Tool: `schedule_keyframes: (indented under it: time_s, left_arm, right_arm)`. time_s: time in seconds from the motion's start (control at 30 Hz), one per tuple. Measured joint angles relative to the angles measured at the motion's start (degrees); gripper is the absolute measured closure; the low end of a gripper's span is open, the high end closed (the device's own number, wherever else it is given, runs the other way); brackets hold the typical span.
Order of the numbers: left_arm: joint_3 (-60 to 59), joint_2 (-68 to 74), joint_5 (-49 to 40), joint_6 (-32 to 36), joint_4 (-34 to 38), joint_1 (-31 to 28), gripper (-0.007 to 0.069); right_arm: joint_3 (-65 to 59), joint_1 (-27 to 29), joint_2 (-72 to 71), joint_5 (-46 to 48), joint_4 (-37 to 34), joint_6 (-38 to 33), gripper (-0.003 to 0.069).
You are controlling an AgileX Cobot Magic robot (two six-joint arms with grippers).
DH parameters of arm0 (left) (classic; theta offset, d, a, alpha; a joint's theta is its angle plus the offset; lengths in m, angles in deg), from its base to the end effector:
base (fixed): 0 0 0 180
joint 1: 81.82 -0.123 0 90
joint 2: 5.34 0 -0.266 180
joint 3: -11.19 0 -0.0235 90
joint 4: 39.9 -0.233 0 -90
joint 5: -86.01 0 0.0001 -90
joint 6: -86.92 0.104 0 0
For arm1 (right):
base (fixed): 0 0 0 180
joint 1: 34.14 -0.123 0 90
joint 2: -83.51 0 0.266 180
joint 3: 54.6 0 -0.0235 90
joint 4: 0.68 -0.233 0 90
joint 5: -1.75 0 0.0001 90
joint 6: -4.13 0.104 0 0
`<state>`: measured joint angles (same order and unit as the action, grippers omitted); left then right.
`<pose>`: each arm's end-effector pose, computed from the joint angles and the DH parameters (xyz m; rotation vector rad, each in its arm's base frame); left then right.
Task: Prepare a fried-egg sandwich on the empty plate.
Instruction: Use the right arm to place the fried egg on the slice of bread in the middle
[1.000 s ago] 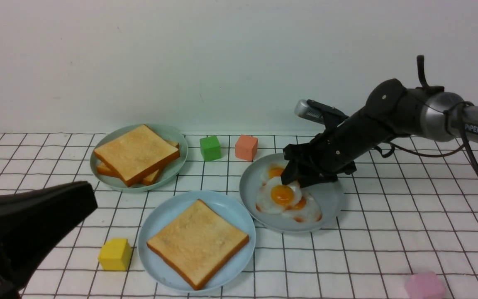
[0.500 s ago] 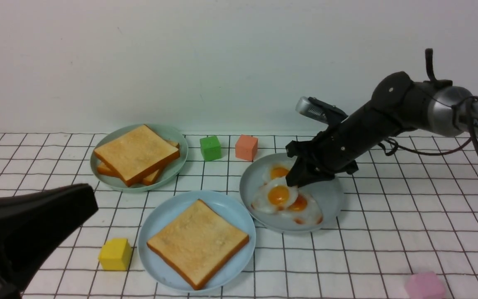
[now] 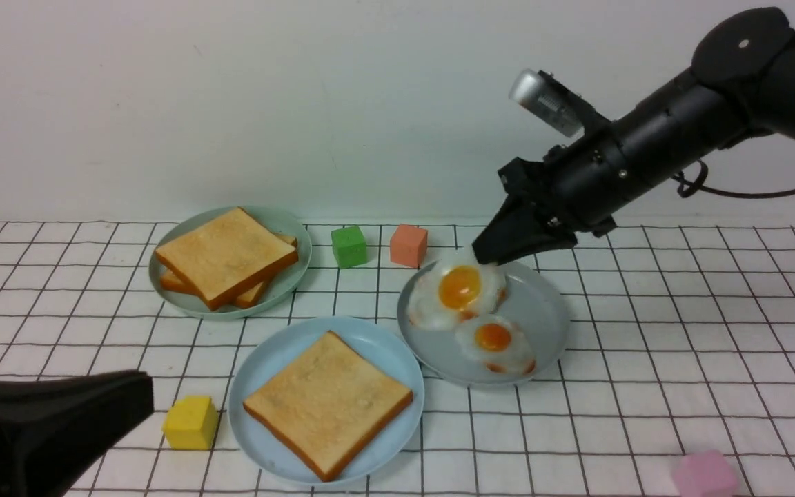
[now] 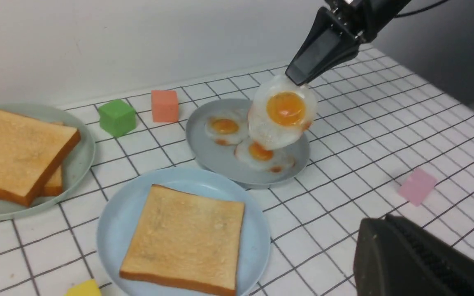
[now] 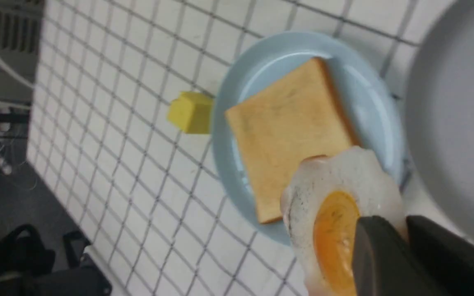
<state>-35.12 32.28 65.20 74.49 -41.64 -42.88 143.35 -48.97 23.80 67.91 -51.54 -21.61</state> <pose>0.0933 -0.0740 0.3068 0.4470 1.8157 -0.5973 0.3629 0.1724 0.2582 -0.5421 2.5848 1.1564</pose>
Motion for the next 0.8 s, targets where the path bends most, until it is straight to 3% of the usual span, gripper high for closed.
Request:
schedule_keyframes:
  time_s: [0.1, 0.3, 0.53, 0.8]
  left_arm:
    - [0.0, 0.0, -0.22, 0.0, -2.48, 0.0, 0.0636]
    - [0.0, 0.0, -0.38, -0.04, -3.91, 0.0, 0.0631]
    - [0.0, 0.0, -0.4, -0.04, -4.03, 0.0, 0.0627]
    - [0.0, 0.0, -0.45, -0.15, -4.09, 0.0, 0.0624]
  right_arm:
    - [-4.4, -5.95, -0.11, -4.66, -3.72, -1.72, 0.0578]
    - [-7.27, -11.82, 2.66, -15.05, -5.95, -2.75, 0.0578]
    - [-7.52, -12.17, 7.02, -17.83, -11.53, -2.75, 0.0578]
    - [-7.52, -13.14, 10.36, -19.0, -11.12, -2.89, 0.0571]
